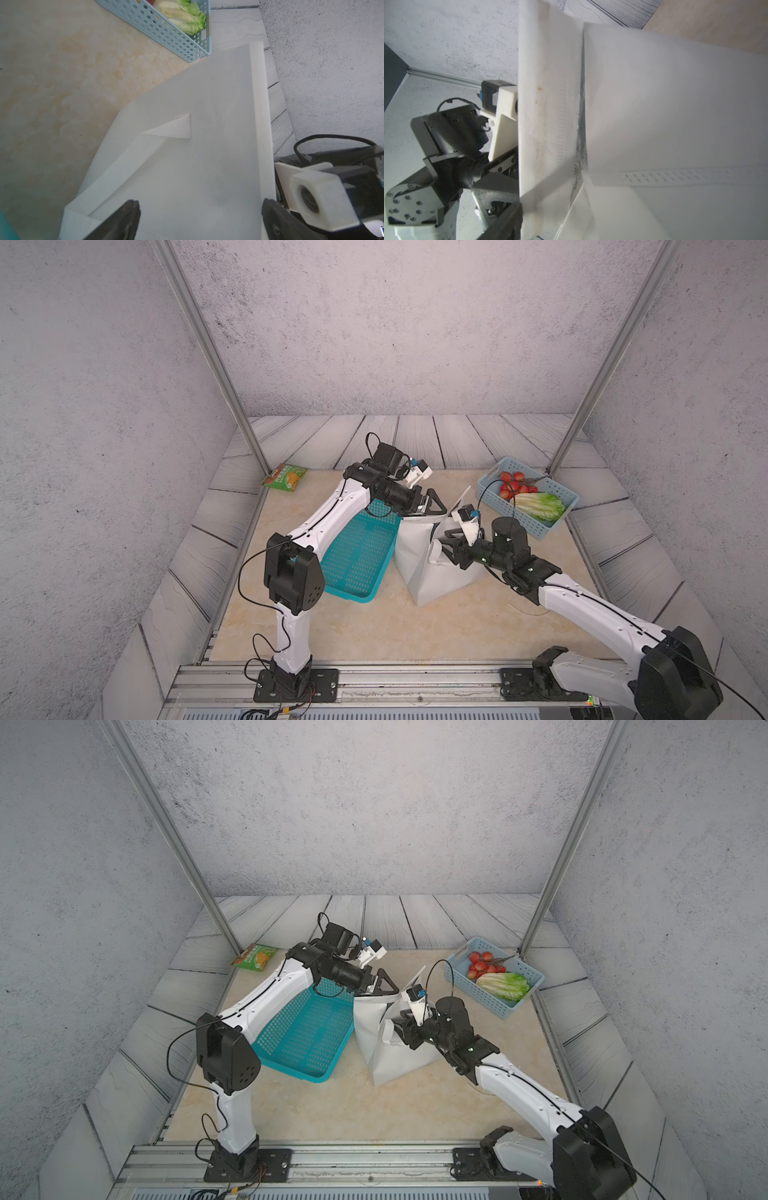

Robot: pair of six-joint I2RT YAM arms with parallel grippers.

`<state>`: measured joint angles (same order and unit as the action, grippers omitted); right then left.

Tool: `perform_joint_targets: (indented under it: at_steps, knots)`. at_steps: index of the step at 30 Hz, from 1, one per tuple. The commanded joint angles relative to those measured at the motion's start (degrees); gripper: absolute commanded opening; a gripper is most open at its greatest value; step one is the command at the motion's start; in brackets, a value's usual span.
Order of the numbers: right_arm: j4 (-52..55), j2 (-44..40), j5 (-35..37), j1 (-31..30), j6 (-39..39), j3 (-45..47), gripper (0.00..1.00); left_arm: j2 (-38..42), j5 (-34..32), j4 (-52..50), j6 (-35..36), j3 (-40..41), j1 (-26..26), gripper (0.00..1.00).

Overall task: Place the ice pack in the delivery bag
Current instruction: Close the delivery bag at the center of the board.

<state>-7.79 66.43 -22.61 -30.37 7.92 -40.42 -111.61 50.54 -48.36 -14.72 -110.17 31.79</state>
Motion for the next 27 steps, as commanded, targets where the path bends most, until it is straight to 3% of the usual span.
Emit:
perform_joint_targets:
  at_steps: [1,9,17,22,27]
  knots:
    - [-2.5,0.3,-0.5,-0.2,1.3,-0.5,0.48,1.0,-3.6,-6.6,5.4,1.6,1.2,0.98]
    - [-7.2,-2.8,-0.2,0.1,10.3,3.1,0.45,2.3,-9.4,-10.2,8.9,-0.4,2.8,0.97]
    - [-14.5,-6.2,-3.7,0.4,32.5,7.2,0.64,1.0,-10.7,-10.7,9.0,-1.1,3.4,0.96]
    - [-22.5,-7.7,0.6,0.3,48.7,11.1,0.77,0.6,-10.9,-10.7,8.7,-1.8,3.5,0.96]
    - [-19.5,-9.6,5.5,0.3,58.1,10.3,0.83,0.5,-11.4,-10.7,8.6,-1.9,3.9,0.96]
